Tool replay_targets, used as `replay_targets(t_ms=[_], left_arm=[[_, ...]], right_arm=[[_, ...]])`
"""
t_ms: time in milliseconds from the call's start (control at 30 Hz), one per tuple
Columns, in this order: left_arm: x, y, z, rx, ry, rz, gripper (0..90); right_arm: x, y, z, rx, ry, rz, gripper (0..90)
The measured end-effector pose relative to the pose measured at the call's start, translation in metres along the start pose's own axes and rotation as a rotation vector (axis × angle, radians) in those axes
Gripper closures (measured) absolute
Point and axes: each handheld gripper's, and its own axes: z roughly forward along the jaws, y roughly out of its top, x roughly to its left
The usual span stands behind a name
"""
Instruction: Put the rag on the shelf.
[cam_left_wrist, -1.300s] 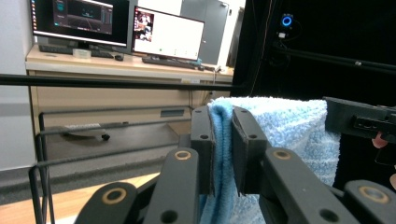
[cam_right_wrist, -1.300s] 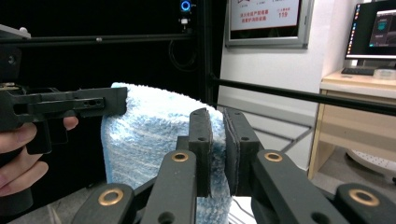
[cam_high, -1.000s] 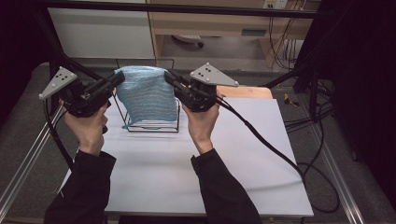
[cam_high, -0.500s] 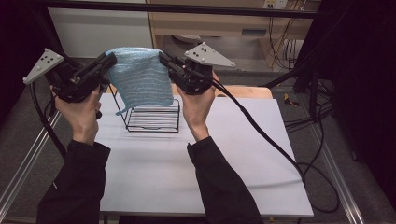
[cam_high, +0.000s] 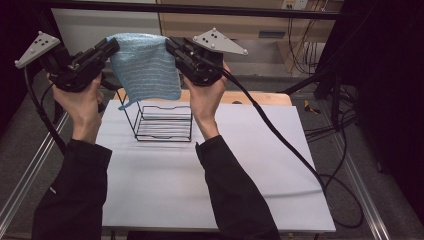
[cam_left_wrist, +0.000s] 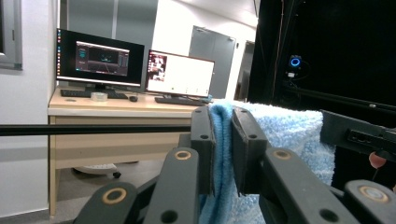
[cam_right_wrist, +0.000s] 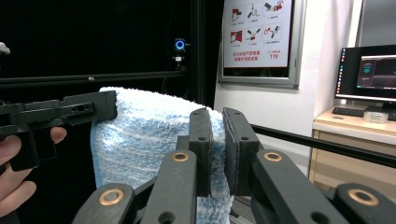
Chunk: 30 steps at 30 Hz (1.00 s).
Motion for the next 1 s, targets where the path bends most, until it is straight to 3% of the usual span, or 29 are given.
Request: replay_targets(t_ms=[633,1000], left_arm=[[0.009,0.027,0.038,0.029,0.027,0.044,80.1],[0.019,0.031,0.062,0.042,0.024,0.056,80.1]], right_arm=[[-0.019,0.014,0.022,-0.027,-0.045,0.001,83.1],[-0.029,0.015,0.033,-0.032,-0.077,0.014,83.0]])
